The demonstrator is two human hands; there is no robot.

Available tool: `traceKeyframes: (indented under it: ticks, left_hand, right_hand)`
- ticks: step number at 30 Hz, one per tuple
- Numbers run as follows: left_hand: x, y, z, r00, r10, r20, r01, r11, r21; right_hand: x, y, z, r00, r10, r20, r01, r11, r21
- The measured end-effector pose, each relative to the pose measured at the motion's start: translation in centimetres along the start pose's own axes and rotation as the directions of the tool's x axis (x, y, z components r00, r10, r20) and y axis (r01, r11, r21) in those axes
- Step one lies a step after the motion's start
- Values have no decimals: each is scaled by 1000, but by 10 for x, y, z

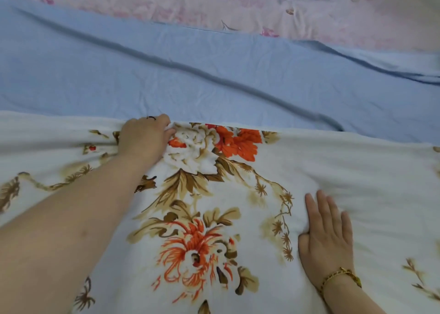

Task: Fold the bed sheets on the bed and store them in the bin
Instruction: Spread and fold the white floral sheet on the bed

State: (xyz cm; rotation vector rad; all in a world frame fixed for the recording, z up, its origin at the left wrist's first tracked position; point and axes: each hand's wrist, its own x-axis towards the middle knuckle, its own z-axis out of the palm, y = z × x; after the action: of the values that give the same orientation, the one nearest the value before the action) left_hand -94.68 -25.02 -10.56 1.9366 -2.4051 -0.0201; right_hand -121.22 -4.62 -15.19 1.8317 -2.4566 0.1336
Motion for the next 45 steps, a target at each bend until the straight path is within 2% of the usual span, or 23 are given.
traceKeyframes:
  ticks: [4, 9, 12, 13, 15, 19, 22, 25, 28, 31, 33, 36, 38, 40, 42, 43, 44, 45]
  left_hand:
    - [-2, -4, 6, 998, -47, -52, 50, 997, 57]
    - [-29, -4, 1, 975, -216, -60, 215, 976, -14]
    - [-55, -21, 1, 932, -354, -82, 345, 932, -107]
    - [-67, -29, -1, 908, -412, -70, 399, 904, -150]
    - [-99, -49, -2, 871, -491, -23, 479, 858, -187]
    - [-171, -82, -9, 867, -486, 113, 496, 864, -84]
    - [-200, -94, -19, 864, -455, 214, 475, 879, -49]
    - [-206, -105, -23, 893, -375, 250, 397, 917, -43]
    - [-207, -120, -18, 917, -305, 256, 335, 939, -83]
    - [-210, -128, -10, 943, -233, 238, 274, 949, -156]
    - [-209, -137, -12, 964, -160, 213, 210, 949, -237]
    - [-206, -183, -19, 991, 18, 132, 39, 909, -415]
    - [-201, -228, -34, 994, 86, 68, -35, 840, -541]
    - [-184, -293, -43, 998, 35, -57, -59, 865, -499]
    - [-154, -352, -52, 959, -29, -283, -83, 923, -375]
    - [-138, -380, -55, 959, -78, -273, -22, 939, -345]
    - [-120, -404, -57, 974, -149, -172, 80, 932, -354]
    - [-101, -428, -56, 981, -196, -4, 183, 922, -342]
  right_hand:
    - [0, 4, 6, 1000, -1, -23, 2, 1000, 22]
    - [-3, 2, 2, 997, -8, 75, 4, 999, 50]
    - [-2, -1, -4, 991, 16, 132, -29, 994, 102]
    - [-3, -1, -6, 993, 24, 115, -37, 993, 114]
    - [-4, -2, -14, 983, 19, 185, -36, 995, 89]
    - [-1, -6, -32, 951, 10, 310, -12, 1000, 3]
    - [-2, -13, -53, 890, 48, 454, -12, 997, -82]
    - [-1, -25, -69, 883, 83, 461, -26, 991, -129]
    - [-11, -73, -81, 916, 4, 401, 55, 989, -136]
    - [-36, -164, -83, 888, -228, 400, 227, 973, 50]
    - [-47, -234, -80, 862, -308, 404, 262, 951, 165]
    - [-34, -337, -60, 880, -252, 404, 180, 962, 207]
    - [-23, -389, -51, 884, -205, 420, 138, 973, 186]
    - [-15, -432, -38, 907, -114, 405, 56, 987, 152]
    - [-11, -451, -29, 927, -28, 375, -11, 995, 103]
    - [-11, -454, -26, 935, -13, 355, -19, 996, 86]
    - [-12, -453, -25, 941, -7, 338, -18, 997, 70]
    - [-11, -454, -23, 948, -3, 317, -16, 998, 58]
